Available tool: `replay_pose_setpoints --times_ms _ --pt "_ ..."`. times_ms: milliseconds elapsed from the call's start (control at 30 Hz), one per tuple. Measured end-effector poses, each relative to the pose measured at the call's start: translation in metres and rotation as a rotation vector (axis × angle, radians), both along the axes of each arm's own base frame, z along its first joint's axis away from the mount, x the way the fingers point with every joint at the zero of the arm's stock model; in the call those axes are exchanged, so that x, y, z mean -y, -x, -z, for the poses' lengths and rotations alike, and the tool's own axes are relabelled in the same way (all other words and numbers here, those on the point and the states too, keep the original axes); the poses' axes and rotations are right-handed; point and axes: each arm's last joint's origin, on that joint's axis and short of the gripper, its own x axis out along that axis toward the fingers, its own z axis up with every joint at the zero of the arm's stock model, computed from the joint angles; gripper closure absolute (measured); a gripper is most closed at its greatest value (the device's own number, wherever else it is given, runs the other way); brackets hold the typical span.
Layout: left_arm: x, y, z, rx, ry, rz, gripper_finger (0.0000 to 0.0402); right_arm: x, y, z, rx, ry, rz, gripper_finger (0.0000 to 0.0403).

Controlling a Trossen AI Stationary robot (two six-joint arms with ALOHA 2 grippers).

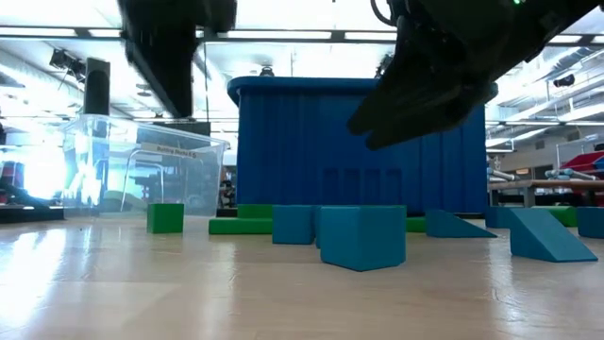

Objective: Sort blocks
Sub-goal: Put the green block into the blue bin

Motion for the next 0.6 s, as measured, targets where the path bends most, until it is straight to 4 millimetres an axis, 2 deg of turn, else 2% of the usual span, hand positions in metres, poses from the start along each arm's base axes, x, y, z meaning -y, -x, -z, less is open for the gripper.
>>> replay_pose_setpoints --times_ms 100,200,433,600 --pt "-0.007 0.002 0.027 0.003 0.021 -0.022 0.0142 0.003 -0.003 -0.001 0.006 0.001 0.003 0.0097" --pt "-0.017 0.005 0.045 -0.005 0.022 -0.052 0.0142 0.005 -0.005 -0.002 0.013 -0.015 -0.003 0.0097" --pt "-0.019 0.001 0.063 0.063 0.11 -0.021 0.0142 0.006 -0.006 -0.002 0.01 -0.019 -0.006 0.0097" --pt "-0.022 0.007 0.078 0.058 0.115 -0.029 0.0142 0.009 -0.007 -0.001 0.006 -0.028 -0.009 0.0097"
